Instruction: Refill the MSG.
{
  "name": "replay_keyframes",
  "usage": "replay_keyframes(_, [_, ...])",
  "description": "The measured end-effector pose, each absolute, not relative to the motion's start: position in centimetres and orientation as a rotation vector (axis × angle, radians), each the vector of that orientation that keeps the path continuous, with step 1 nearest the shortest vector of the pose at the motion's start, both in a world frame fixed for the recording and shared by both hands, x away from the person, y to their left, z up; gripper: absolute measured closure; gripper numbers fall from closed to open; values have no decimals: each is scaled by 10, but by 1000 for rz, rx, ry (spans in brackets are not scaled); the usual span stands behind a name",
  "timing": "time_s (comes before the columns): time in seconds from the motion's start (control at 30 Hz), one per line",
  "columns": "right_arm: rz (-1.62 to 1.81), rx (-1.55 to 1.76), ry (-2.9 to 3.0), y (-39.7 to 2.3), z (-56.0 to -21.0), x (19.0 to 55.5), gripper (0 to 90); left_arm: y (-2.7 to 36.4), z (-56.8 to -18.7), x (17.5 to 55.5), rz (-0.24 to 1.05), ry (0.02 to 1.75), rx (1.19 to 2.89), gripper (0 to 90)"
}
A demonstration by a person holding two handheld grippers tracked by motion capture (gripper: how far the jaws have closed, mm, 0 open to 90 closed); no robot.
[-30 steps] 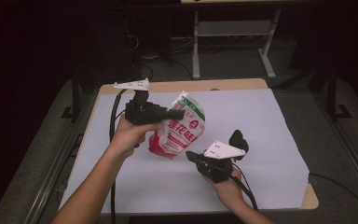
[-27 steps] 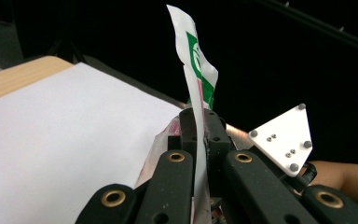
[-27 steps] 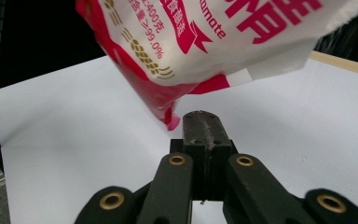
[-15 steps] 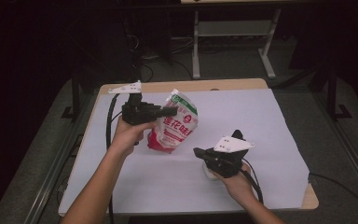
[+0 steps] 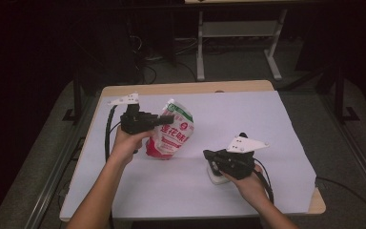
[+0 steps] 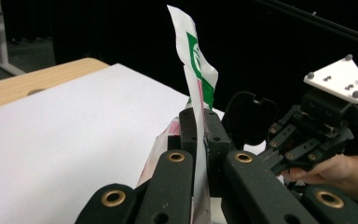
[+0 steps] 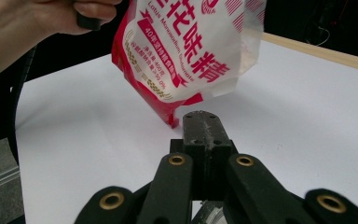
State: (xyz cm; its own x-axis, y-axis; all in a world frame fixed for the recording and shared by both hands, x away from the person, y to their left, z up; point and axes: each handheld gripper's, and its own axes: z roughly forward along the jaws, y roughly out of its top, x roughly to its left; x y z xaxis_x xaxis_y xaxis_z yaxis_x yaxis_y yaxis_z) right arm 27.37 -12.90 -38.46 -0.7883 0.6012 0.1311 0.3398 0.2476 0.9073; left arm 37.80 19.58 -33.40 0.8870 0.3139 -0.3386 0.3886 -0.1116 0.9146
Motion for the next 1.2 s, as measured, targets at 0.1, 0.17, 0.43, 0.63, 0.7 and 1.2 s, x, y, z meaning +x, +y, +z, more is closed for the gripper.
replay_keyframes(0.1, [1562, 868, 2286, -129, -385, 273, 900, 203, -334, 376, -48, 544, 1705, 900])
replay_keyframes(0.17, [1568, 863, 2293, -130, -386, 273, 900, 207, -334, 375, -34, 555, 1704, 899])
replay_keyframes(0.43, [1571, 865, 2306, -139, -386, 271, 900, 230, -334, 366, 15, 588, 1722, 899])
replay_keyframes(0.63, [1566, 864, 2312, -144, -386, 270, 900, 248, -337, 361, 59, 621, 1730, 898])
replay_keyframes(0.7, [1564, 865, 2314, -144, -386, 270, 900, 255, -340, 360, 66, 631, 1723, 898])
replay_keyframes(1.2, [1568, 862, 2327, -164, -383, 265, 900, 302, -373, 343, 97, 736, 1734, 897])
